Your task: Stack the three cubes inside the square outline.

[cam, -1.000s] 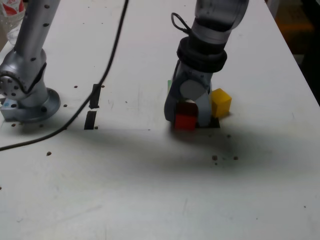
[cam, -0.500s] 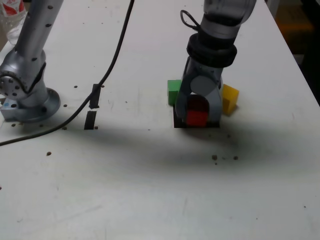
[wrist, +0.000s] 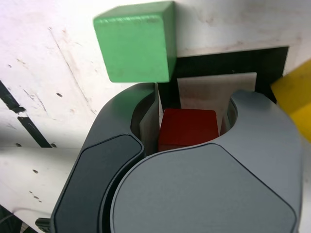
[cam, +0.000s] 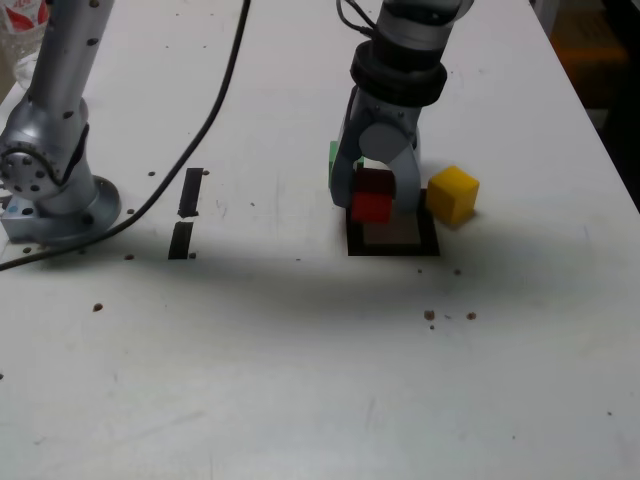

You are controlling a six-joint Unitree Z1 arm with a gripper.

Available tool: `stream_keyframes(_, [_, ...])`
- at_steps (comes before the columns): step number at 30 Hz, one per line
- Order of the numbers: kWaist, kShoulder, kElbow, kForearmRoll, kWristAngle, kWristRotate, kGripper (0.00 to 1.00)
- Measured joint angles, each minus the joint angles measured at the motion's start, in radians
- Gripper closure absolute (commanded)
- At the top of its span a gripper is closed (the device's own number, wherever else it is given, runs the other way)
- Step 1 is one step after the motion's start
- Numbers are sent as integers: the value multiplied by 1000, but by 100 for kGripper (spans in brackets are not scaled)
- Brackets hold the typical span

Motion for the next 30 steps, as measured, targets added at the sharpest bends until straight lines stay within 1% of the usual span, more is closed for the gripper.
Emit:
stream_keyframes(6, [-33,-1,-2,-31,-13,-48,88])
stream_keyframes(13, [-38,0,7,-34,-13,-67,88])
stream_keyframes(22, [-39,7,16,-60,-9,-86,88])
stream_keyframes(28, [-38,9,21,-72,-2,-94,85])
stream_keyframes(30, [-34,10,24,-74,3,-96,82])
